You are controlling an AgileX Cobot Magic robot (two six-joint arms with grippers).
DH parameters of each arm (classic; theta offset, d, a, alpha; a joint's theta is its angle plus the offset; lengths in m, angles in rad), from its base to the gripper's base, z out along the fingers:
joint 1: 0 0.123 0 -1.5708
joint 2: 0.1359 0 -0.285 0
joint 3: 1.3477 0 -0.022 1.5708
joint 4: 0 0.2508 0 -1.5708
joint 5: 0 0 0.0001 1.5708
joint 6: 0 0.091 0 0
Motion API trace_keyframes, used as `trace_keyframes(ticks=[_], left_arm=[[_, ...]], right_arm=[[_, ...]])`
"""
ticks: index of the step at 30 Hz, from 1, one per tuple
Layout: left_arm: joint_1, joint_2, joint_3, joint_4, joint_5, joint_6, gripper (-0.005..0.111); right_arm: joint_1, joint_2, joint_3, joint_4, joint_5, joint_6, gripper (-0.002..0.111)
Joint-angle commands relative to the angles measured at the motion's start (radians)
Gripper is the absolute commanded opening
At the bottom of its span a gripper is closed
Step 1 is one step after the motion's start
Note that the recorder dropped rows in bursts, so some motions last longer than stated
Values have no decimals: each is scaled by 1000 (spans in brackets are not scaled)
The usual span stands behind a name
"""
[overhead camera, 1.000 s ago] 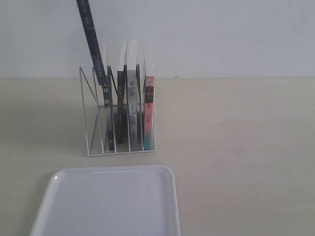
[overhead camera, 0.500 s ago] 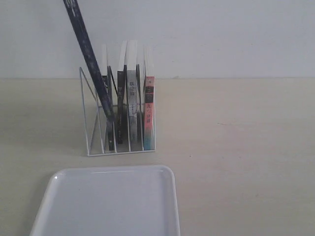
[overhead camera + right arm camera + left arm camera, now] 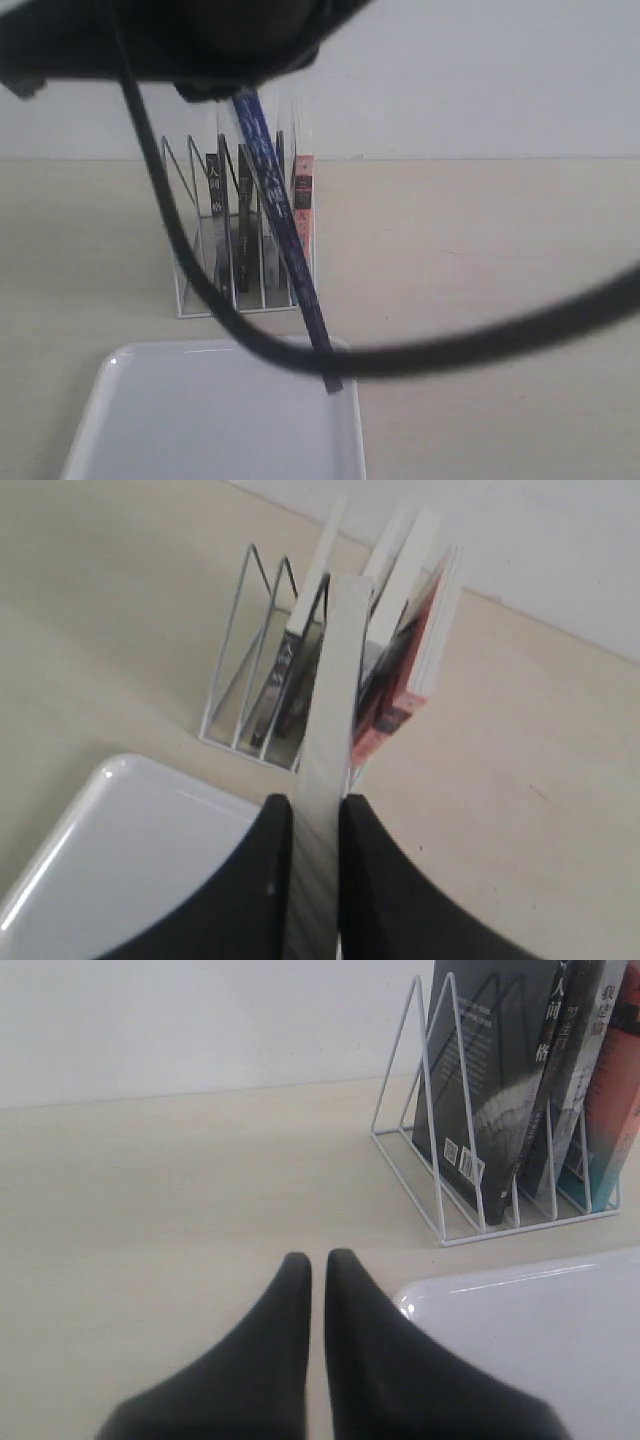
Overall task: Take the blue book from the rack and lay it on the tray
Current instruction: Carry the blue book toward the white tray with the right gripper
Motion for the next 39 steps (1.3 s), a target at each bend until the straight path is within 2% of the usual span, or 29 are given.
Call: trace_keyframes(ticks=[1,5,12,39], left_arm=[[4,-3,3,1,1,-7,5],[4,-3,3,1,1,-7,5],[4,-3,3,1,1,-7,5],[4,-3,3,1,1,-7,5]], right_arm=[[-1,-14,137,-38,-18,84,0],[-1,-14,231,-61,-29,185,0],[-3,4,328,-111,-149,312,0],[-3,130,338,-198,-178,400,0]])
